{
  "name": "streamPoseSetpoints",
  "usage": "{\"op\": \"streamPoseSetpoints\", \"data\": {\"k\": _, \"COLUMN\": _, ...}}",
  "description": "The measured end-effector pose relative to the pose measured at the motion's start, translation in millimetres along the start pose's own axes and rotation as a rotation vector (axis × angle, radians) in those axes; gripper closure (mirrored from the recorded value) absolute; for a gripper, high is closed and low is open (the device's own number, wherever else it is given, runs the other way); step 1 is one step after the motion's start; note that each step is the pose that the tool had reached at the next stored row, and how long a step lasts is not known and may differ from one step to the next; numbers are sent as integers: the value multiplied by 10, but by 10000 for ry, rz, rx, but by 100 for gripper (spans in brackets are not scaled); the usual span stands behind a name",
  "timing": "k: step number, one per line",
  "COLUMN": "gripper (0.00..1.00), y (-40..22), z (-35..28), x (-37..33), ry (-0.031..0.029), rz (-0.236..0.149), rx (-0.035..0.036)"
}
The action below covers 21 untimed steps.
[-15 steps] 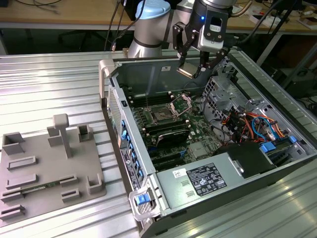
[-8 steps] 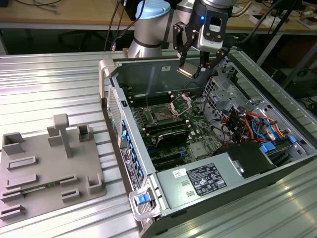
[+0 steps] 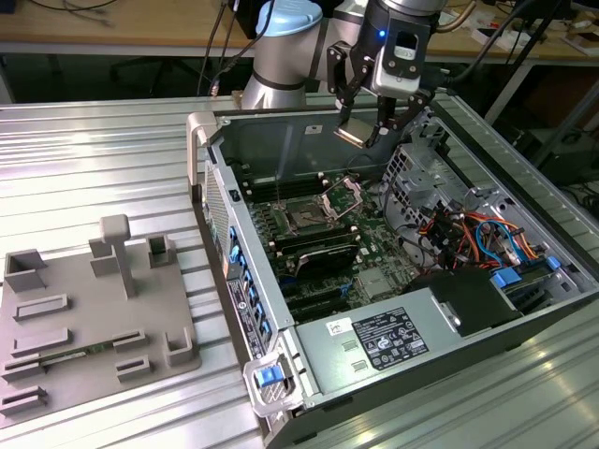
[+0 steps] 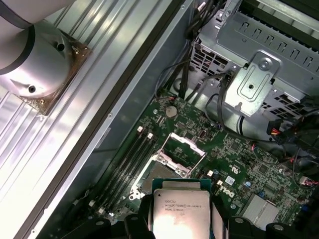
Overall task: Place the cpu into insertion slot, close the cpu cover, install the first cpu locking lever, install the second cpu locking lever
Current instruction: 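Place the cpu into insertion slot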
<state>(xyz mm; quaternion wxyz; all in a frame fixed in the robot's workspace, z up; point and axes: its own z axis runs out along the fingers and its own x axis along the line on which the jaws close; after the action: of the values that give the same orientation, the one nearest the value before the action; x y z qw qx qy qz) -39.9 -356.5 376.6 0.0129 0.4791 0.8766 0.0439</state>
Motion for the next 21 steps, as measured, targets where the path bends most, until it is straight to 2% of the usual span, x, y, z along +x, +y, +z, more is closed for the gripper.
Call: {"op": "streamPoseSetpoints", "data": {"k": 21, "gripper": 45, "y": 0, "z": 0, "x": 0, "ry": -53, "rz": 589, "rx": -11}}
